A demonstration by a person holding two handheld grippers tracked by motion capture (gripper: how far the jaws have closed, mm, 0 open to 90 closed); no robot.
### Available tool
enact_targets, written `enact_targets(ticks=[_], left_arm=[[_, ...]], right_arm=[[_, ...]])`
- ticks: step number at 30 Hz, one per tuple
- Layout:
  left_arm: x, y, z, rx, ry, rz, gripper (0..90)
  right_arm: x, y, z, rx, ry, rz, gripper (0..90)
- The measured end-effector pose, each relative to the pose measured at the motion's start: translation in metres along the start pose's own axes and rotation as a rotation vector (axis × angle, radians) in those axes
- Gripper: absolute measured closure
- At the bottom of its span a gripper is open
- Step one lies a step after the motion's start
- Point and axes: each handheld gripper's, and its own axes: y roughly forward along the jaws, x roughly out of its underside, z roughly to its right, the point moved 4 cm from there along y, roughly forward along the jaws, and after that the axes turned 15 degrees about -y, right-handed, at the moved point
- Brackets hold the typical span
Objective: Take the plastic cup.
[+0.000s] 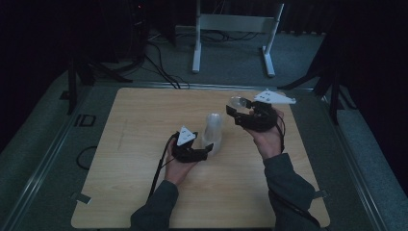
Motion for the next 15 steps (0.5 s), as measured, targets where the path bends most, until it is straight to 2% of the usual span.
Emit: enact_targets(ticks=[15], left_arm=[[0.003,-0.012,-0.007,-0.005,-0.011,0.016,21.7]], right_arm=[[0.019,-0.008,0.007,0.025,0.029,-0.021,38.3]])
